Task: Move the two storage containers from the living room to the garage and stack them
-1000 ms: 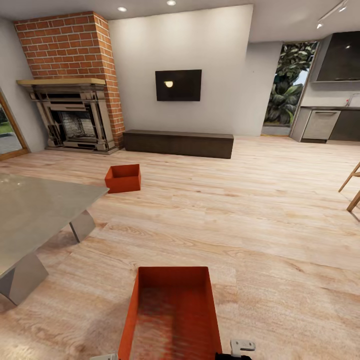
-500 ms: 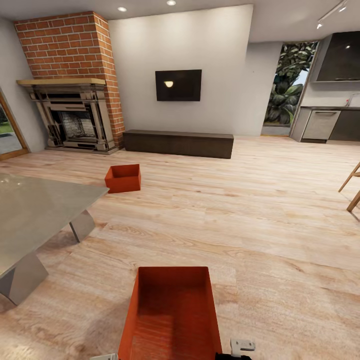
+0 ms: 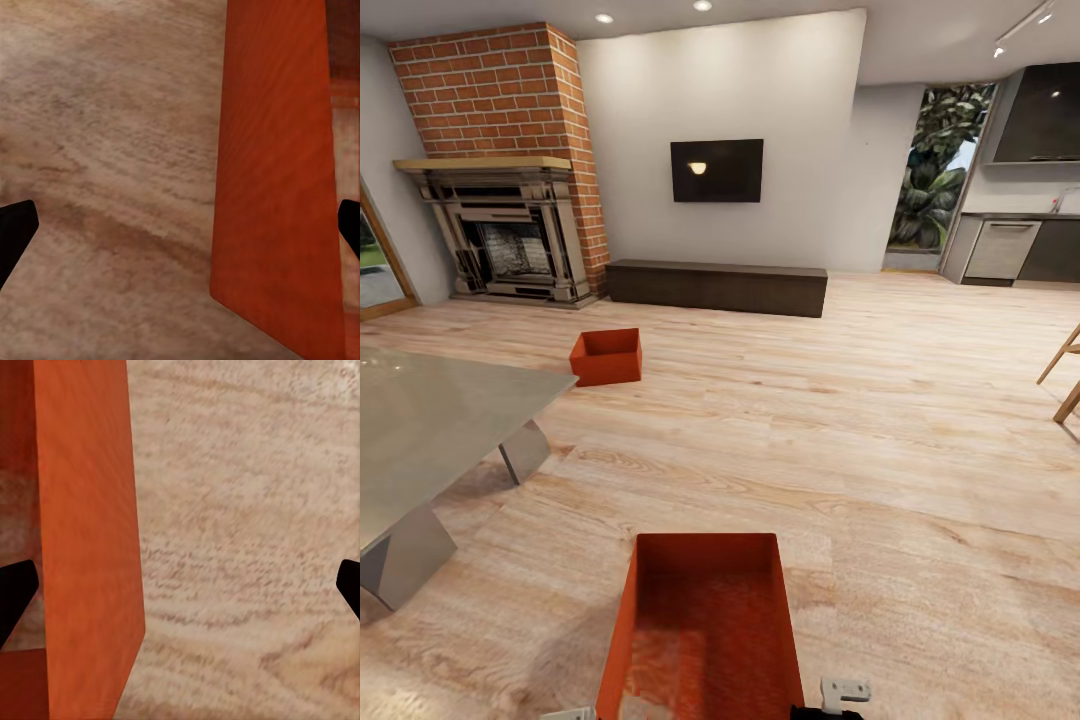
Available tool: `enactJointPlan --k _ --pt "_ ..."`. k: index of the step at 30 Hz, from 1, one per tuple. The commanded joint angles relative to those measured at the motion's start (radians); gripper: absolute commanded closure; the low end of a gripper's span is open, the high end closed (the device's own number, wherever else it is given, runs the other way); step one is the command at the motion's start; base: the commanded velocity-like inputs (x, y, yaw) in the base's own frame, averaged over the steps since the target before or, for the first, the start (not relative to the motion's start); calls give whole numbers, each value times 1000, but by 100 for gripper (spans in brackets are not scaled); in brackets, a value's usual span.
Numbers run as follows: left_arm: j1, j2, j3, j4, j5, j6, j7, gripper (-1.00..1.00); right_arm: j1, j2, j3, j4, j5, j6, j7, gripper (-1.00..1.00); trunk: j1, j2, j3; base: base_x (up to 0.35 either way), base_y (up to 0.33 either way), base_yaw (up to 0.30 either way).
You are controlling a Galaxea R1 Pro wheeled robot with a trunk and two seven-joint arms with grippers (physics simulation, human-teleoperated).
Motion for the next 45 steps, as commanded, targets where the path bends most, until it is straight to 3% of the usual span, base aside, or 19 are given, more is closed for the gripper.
enactJointPlan --k 1,13,20,25,45 --pt "-1 -1 9 1 -5 -3 -7 -100 -1 1 -3 1 1 -4 -2 -100 0 0 -1 0 0 0" --pt "-1 -9 8 1 -5 -3 -7 -100 -1 1 0 2 1 -4 -2 -100 0 0 -1 0 0 0" --pt "-1 -16 8 1 -6 -3 -7 -100 -1 2 62 2 1 -4 -2 -100 0 0 -1 0 0 0" --pt "-1 -17 8 1 -6 -3 -7 -100 -1 2 80 2 1 -4 -2 -100 0 0 -1 0 0 0" --pt "-1 -17 8 1 -6 -3 -7 -100 -1 2 89 2 1 -4 -2 -100 0 0 -1 0 0 0"
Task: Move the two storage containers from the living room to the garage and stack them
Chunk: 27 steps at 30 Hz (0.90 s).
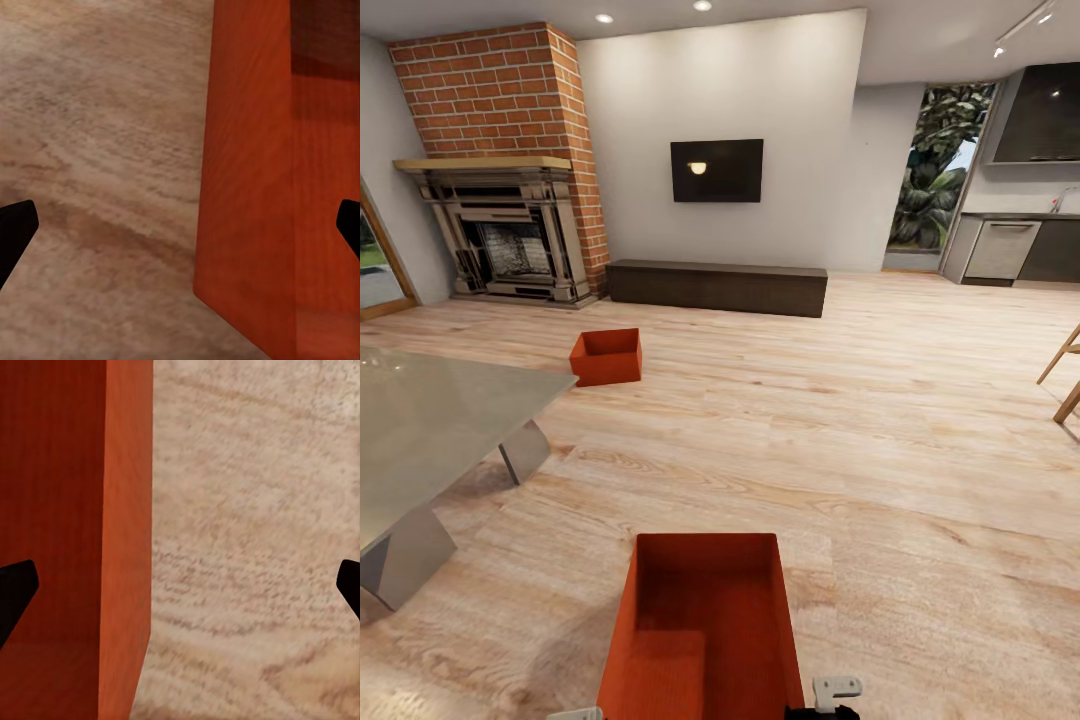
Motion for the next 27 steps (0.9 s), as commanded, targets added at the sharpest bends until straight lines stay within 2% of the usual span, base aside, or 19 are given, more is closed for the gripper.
enactJointPlan --k 1,11,15,27 --pt "-1 -1 8 0 -5 -3 -7 -100 -1 0 5 1 1 -2 -6 -100 0 0 -1 0 0 0" --pt "-1 -1 8 0 -5 -3 -6 -100 -1 0 5 1 1 -2 -6 -100 0 0 -1 0 0 0" --pt "-1 -1 8 0 -5 -3 -7 -100 -1 0 5 1 1 -2 -6 -100 2 -1 -16 0 0 0" --pt "-1 -1 8 0 -5 -3 -7 -100 -1 0 5 1 1 -2 -6 -100 2 -1 -16 0 0 0"
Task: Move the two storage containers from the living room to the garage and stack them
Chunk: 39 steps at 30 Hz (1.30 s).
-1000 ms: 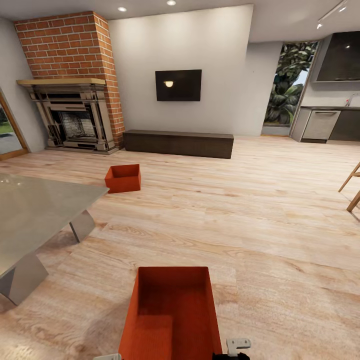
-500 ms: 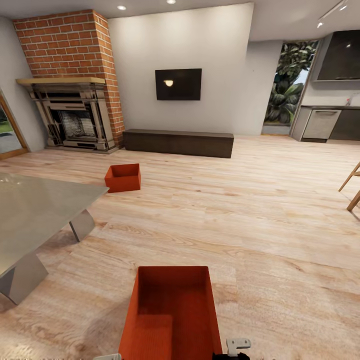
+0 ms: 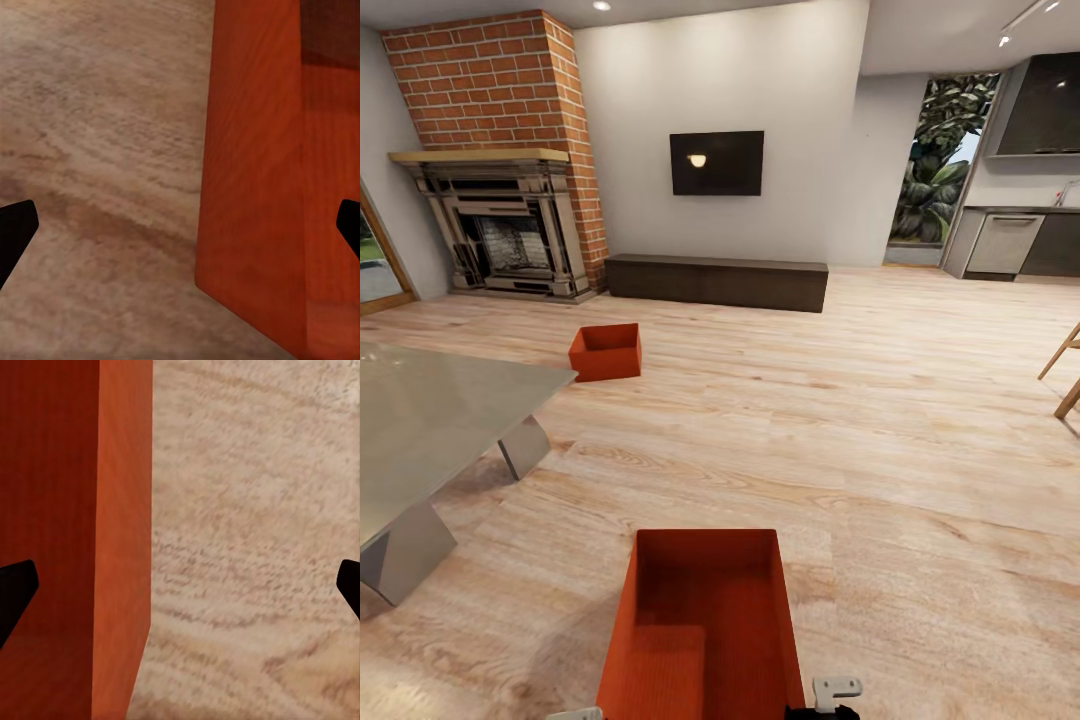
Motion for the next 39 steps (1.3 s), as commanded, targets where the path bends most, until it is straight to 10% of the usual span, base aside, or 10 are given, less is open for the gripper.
enactJointPlan --k 1,39 --pt "-1 -1 8 0 -5 -3 -7 -100 -1 0 5 1 1 -2 -6 -100 0 0 -1 0 0 0" --pt "-1 -2 8 0 -5 -3 -5 -100 -1 0 6 1 1 -2 -6 -100 0 0 -1 0 0 0"
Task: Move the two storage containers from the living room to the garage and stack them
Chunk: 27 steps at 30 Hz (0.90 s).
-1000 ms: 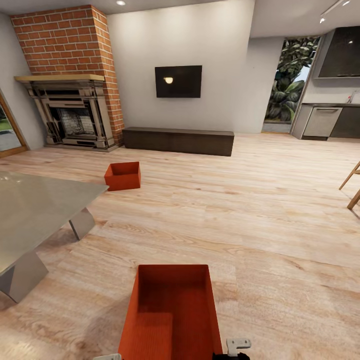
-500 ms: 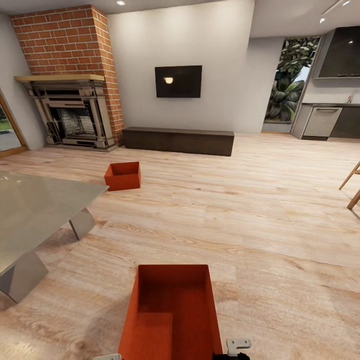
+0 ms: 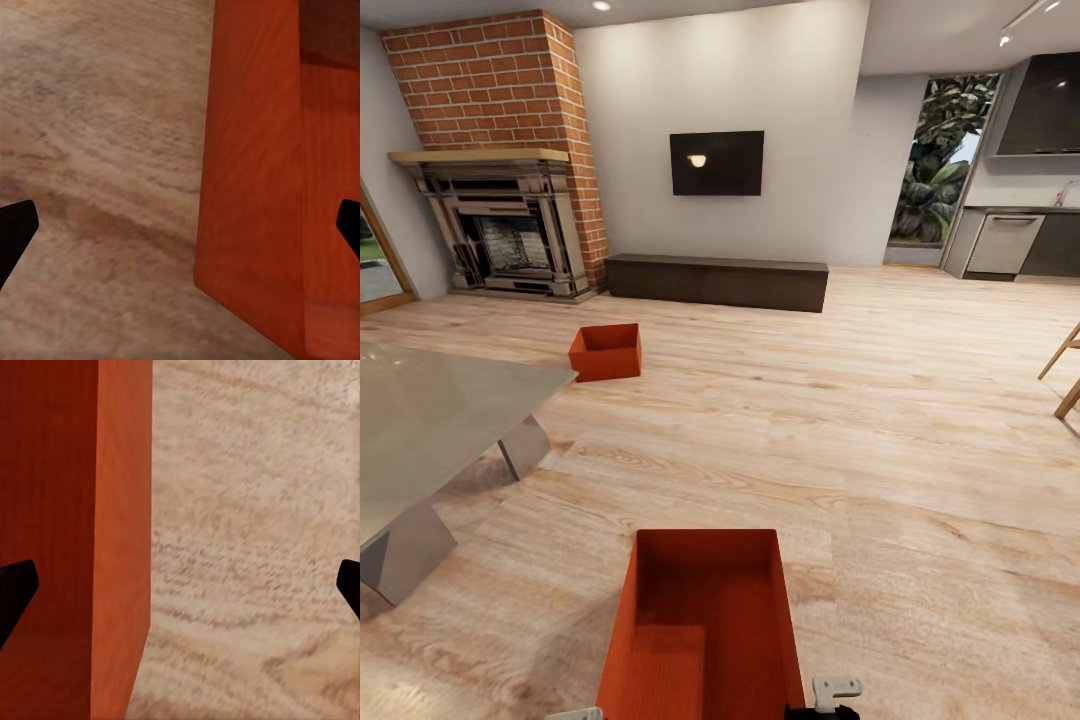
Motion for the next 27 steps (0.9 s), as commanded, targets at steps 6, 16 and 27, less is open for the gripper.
enactJointPlan --k 6,16,27 --pt "-1 -1 8 0 -5 -3 -7 -100 -1 0 5 1 1 -2 -6 -100 0 0 -1 0 0 0" --pt "-1 -1 8 0 -5 -3 -7 -100 -1 0 6 1 1 -2 -6 -100 0 0 -1 0 0 0" --pt "-1 -1 8 0 -5 -3 -7 -100 -1 0 6 1 1 -2 -6 -100 1 -1 -9 0 0 0"
